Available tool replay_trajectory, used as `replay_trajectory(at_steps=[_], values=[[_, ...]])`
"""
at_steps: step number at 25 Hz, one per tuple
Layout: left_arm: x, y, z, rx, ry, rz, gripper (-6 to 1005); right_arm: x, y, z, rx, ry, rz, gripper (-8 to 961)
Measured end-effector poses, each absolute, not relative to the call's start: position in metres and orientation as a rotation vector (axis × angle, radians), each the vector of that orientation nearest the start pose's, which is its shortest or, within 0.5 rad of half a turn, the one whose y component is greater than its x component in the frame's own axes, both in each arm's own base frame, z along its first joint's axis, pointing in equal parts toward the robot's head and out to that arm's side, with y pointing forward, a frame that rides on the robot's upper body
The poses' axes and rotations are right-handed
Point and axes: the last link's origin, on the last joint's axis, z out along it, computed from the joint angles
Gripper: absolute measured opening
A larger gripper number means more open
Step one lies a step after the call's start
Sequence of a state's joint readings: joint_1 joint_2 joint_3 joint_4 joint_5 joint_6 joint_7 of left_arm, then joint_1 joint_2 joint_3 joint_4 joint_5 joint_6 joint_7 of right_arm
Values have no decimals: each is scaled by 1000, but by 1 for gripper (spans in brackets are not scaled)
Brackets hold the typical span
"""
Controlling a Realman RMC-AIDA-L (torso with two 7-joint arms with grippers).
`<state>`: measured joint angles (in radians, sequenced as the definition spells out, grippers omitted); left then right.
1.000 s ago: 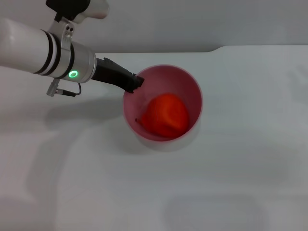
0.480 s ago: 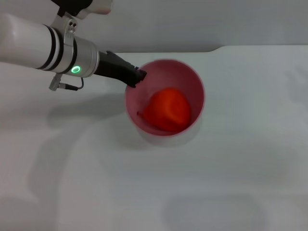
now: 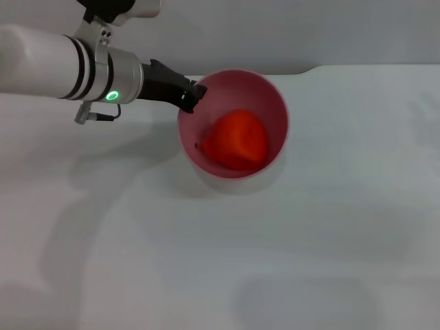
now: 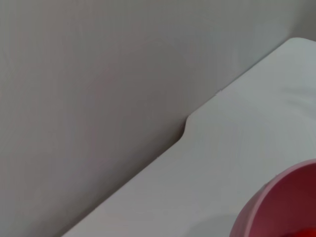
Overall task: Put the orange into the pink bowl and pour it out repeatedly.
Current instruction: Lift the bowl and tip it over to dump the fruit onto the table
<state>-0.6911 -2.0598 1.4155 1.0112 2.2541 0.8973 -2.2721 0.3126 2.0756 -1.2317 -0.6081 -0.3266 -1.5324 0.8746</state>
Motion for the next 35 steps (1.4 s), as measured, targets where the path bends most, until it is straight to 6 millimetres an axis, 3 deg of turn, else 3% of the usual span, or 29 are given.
replay_trajectory(at_steps=[10, 27, 35], values=[[-142, 417, -32, -2451, -440, -141, 77, 238, 327, 100, -1537, 239, 1590, 394], [-141, 415, -40, -2375, -235, -136, 79, 238, 327, 100, -1533, 246, 1599, 393], [-127, 401, -42, -2225, 52, -177, 80, 236, 328, 101, -1531, 238, 1603, 394]])
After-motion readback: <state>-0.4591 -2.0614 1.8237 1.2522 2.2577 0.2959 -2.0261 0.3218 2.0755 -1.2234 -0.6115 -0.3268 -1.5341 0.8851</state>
